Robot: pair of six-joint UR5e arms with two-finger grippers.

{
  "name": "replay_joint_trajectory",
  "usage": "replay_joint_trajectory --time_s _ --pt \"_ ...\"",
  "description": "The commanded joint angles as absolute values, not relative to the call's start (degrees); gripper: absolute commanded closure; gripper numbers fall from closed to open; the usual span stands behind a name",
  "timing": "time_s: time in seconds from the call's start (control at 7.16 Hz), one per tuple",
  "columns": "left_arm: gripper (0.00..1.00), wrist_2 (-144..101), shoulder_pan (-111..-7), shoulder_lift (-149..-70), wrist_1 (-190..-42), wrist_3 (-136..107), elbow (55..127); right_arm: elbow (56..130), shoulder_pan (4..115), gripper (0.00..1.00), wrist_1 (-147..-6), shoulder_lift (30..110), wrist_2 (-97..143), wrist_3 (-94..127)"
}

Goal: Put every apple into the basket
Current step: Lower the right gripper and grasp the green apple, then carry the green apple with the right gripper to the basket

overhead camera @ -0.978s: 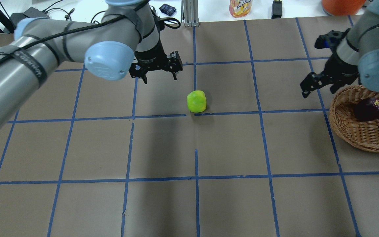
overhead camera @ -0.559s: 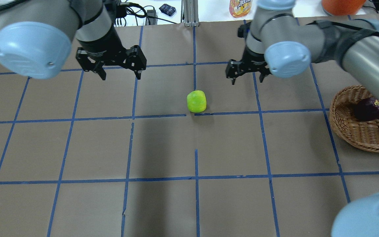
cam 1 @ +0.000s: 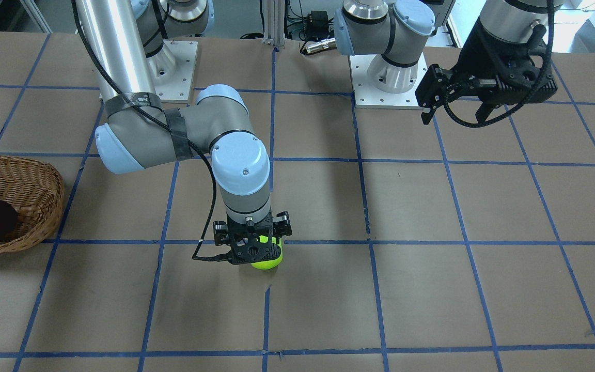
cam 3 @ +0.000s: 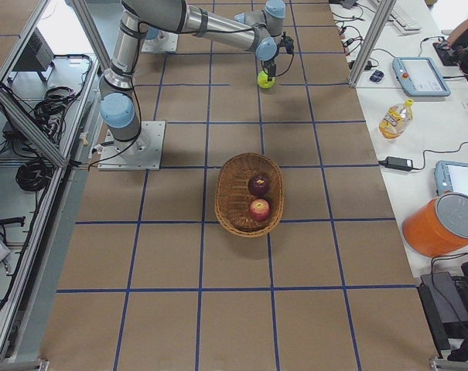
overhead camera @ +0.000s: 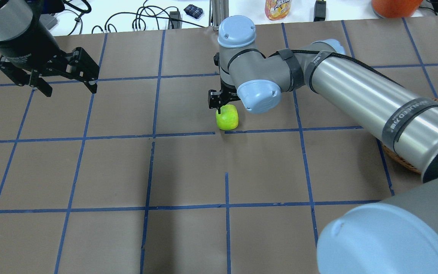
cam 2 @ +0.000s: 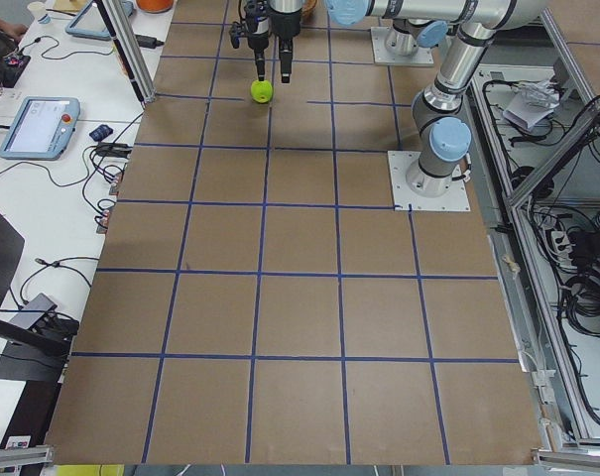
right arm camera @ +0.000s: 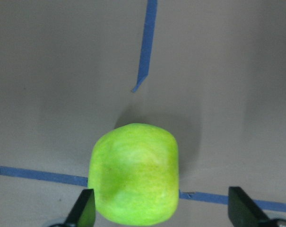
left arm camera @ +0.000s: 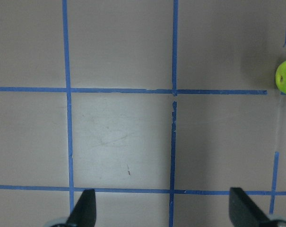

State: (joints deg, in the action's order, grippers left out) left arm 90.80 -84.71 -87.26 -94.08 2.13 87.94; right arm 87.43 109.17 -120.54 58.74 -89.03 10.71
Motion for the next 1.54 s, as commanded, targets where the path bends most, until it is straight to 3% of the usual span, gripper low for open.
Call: replay_joint_trajectory --time_s 0.0,0.14,0.28,0.42,0.56,0.98,1.4 --pt "0.0 91.14 -90.06 -88.41 -92.39 -2.89 87.37 87.54 110.04 0.0 -123.83 55.65 -89.12 10.55" --pt "0.0 90.97 -90.26 -88.42 -91.33 -3.25 88.23 87.63 110.04 0.0 -124.45 53.98 -89.12 10.46" --pt "0.0 90.88 -90.52 -88.5 -91.06 -2.73 88.42 87.45 110.04 0.08 -124.8 53.27 -89.12 10.37" --pt "0.0 91.05 -90.53 -88.42 -91.05 -2.9 88.42 87.28 110.04 0.36 -124.72 53.52 -89.38 10.11" --pt "0.0 91.05 -90.44 -88.42 -91.05 -2.81 87.9 86.75 109.87 0.54 -123.67 54.4 -90.78 10.02" --pt "0.0 91.05 -90.44 -88.33 -90.18 -2.99 88.42 88.93 97.54 0.57 -117.36 64.83 -90.53 3.99" --pt "0.0 90.97 -90.44 -88.33 -90.09 -2.99 88.59 100.33 79.16 0.56 -120.3 72.04 -91.14 -8.45"
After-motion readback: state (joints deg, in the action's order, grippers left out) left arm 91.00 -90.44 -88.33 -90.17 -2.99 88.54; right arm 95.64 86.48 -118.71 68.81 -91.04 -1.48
